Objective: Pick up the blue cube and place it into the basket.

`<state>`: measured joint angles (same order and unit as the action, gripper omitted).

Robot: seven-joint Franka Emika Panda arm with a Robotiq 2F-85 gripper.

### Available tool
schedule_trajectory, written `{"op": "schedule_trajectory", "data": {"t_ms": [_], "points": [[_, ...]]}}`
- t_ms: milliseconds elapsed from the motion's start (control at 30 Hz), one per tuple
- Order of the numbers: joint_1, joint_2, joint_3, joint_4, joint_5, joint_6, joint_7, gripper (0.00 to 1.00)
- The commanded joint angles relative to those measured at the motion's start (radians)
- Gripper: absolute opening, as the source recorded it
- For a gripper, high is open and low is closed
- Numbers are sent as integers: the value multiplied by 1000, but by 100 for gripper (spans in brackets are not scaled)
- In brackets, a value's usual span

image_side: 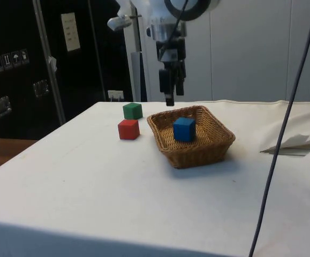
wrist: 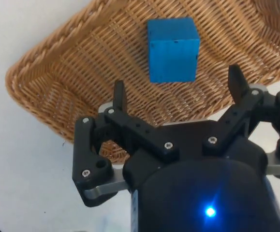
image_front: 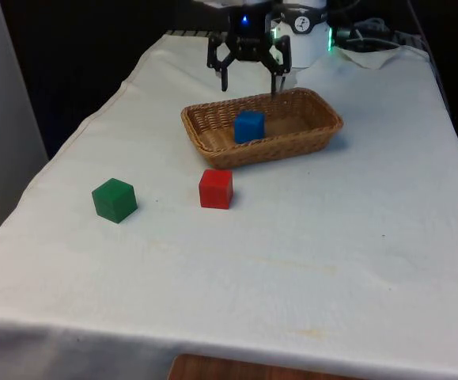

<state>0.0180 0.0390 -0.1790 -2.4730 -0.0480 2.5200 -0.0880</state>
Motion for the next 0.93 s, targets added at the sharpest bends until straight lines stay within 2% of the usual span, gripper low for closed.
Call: {"op": "schedule_trajectory", "data": {"t_ms": [0,33,67,300,333,367,600,667,800,900], "points": [[2,1,2,23,4,-26,-8,100],[2,-1,3,40,9,-44,-16,100],[1,-2,1,30,1,-30,-8,100],[1,2,5,113,33,-108,-51,100],[1,0,3,105,15,-96,-36,100],[1,2,5,123,37,-117,-57,100],[1,9,3,196,59,-176,-92,100],[1,6,2,197,47,-171,-85,100],[2,17,4,254,63,-219,-106,100],[1,19,4,262,59,-226,-108,100]]}}
